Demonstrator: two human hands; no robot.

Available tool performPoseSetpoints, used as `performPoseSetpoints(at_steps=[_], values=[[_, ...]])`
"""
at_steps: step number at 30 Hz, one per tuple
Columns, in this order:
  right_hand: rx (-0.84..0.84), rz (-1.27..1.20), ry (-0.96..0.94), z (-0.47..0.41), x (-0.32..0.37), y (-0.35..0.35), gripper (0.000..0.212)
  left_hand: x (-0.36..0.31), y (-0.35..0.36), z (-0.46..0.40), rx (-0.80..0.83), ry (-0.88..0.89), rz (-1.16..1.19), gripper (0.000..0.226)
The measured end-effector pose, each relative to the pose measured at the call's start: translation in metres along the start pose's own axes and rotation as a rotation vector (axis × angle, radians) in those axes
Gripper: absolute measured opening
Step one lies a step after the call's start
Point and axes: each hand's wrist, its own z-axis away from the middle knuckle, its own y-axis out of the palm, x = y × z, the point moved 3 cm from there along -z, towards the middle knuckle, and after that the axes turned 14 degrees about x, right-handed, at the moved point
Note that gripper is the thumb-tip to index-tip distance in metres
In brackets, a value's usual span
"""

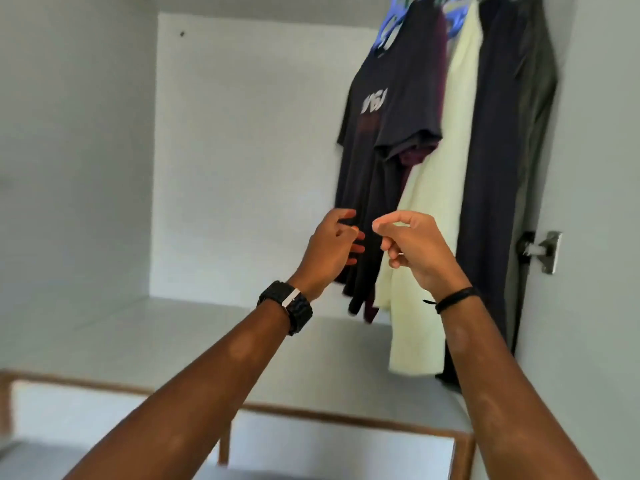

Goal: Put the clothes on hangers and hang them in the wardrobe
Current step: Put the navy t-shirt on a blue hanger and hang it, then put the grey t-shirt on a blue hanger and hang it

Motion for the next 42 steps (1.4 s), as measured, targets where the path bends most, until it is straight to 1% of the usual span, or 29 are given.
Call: performPoseSetpoints(at_steps=[5,8,13,15,18,21,23,27,30,34,37,39,42], values=[[0.143,-0.182,0.024,0.069,-0.024,0.082,0.008,0.015,-0.012,0.123,-0.138,-0.109,-0.012,0.032],[0.261,-0.262,0.074,0.11,-0.037,0.137,0.008,0.025,-0.023,0.2,-0.268,-0.198,0.023,0.032],[0.529,-0.383,0.184,0.193,-0.051,0.244,0.008,0.048,-0.041,0.344,-0.469,-0.362,0.031,0.029],[0.648,-0.411,0.226,0.234,-0.051,0.287,0.008,0.051,-0.045,0.405,-0.532,-0.459,0.023,0.028],[0.845,-0.437,0.296,0.312,-0.04,0.353,0.007,0.043,-0.05,0.51,-0.679,-0.581,0.042,0.029],[0.979,-0.444,0.376,0.39,-0.025,0.404,0.008,0.027,-0.048,0.603,-0.824,-0.687,0.07,0.03],[1.062,-0.442,0.416,0.438,-0.012,0.431,0.008,0.014,-0.044,0.66,-0.915,-0.733,0.095,0.031],[1.338,-0.374,0.458,0.547,0.02,0.484,0.011,-0.013,-0.026,0.783,-1.097,-0.816,0.135,0.031],[1.52,-0.309,0.451,0.622,0.04,0.515,0.013,-0.029,-0.007,0.862,-1.249,-0.857,0.159,0.029],[1.767,-0.231,0.391,0.709,0.065,0.554,0.016,-0.052,0.019,0.953,-1.462,-0.851,0.182,0.028],[1.91,-0.186,0.335,0.771,0.075,0.578,0.015,-0.066,0.042,1.011,-1.623,-0.876,0.208,0.028],[2.016,-0.16,0.288,0.815,0.079,0.595,0.015,-0.069,0.058,1.051,-1.732,-0.896,0.178,0.028],[2.139,-0.122,0.227,0.876,0.079,0.618,0.013,-0.066,0.078,1.103,-1.833,-0.936,0.146,0.027]])
